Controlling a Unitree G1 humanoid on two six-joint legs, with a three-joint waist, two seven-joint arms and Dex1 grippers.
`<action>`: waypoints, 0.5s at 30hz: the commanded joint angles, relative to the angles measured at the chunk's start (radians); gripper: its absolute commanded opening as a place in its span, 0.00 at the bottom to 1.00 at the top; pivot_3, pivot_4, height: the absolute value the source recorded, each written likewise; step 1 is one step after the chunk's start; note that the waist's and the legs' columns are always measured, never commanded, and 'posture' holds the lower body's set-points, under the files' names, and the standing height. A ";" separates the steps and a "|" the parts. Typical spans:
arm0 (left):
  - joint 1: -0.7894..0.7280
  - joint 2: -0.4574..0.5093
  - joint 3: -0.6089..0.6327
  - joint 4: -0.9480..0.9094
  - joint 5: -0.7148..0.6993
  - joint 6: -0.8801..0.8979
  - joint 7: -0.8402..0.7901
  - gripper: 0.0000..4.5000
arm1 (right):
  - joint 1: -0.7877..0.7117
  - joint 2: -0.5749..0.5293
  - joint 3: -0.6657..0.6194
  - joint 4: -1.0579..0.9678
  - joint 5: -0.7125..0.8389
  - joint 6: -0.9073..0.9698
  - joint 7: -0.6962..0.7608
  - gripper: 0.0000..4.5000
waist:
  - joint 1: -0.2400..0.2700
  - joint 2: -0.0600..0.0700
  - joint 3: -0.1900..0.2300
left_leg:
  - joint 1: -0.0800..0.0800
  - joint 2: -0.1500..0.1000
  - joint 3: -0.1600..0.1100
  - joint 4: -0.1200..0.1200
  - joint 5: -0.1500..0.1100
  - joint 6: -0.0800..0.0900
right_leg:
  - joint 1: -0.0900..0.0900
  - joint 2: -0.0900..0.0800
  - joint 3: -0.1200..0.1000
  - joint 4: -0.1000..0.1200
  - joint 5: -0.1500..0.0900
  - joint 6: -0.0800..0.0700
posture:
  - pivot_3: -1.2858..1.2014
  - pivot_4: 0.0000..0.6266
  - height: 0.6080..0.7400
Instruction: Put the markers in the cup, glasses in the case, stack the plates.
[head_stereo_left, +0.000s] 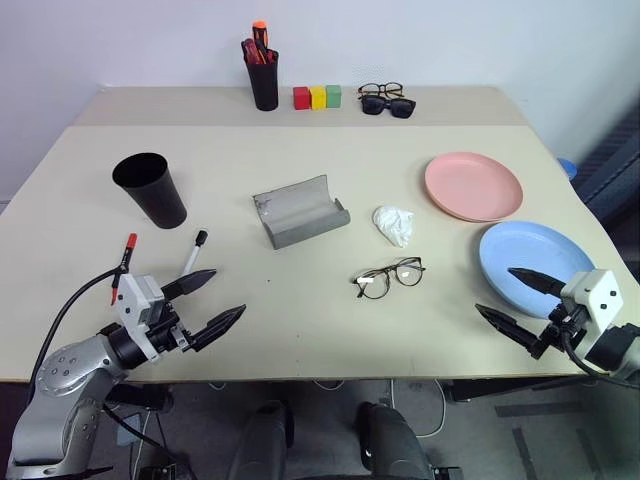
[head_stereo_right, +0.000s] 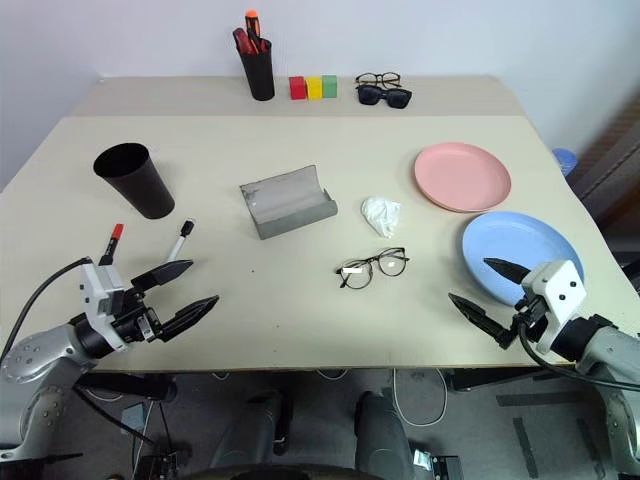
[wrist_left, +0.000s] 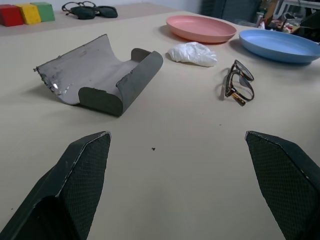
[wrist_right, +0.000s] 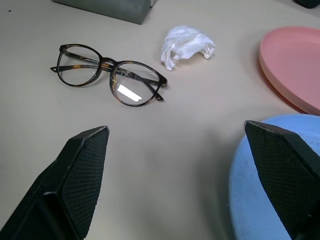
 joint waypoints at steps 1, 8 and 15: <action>-0.001 0.010 0.017 -0.008 -0.005 -0.022 -0.004 0.99 | -0.012 0.003 0.001 -0.025 0.002 -0.017 -0.007 0.98 | 0.000 0.000 0.000 | 0.000 0.000 0.000 0.000 0.000 0.000 | 0.000 0.000 0.000 0.000 0.000 0.000 | 0.52 0.24 1.00; -0.017 0.007 0.015 -0.003 0.002 -0.017 0.027 0.99 | -0.023 -0.001 0.004 -0.002 -0.001 -0.032 0.002 0.98 | 0.000 0.000 0.000 | 0.000 0.000 0.001 0.000 0.000 0.000 | 0.000 0.000 0.000 0.000 0.000 0.000 | 0.52 0.24 1.00; -0.013 0.008 0.009 -0.029 -0.001 0.007 0.062 0.99 | -0.038 -0.003 0.012 0.031 -0.008 -0.052 0.015 0.98 | 0.000 0.000 0.000 | 0.000 0.000 0.001 0.000 0.000 0.001 | 0.000 0.000 0.000 0.000 0.000 0.000 | 0.52 0.24 1.00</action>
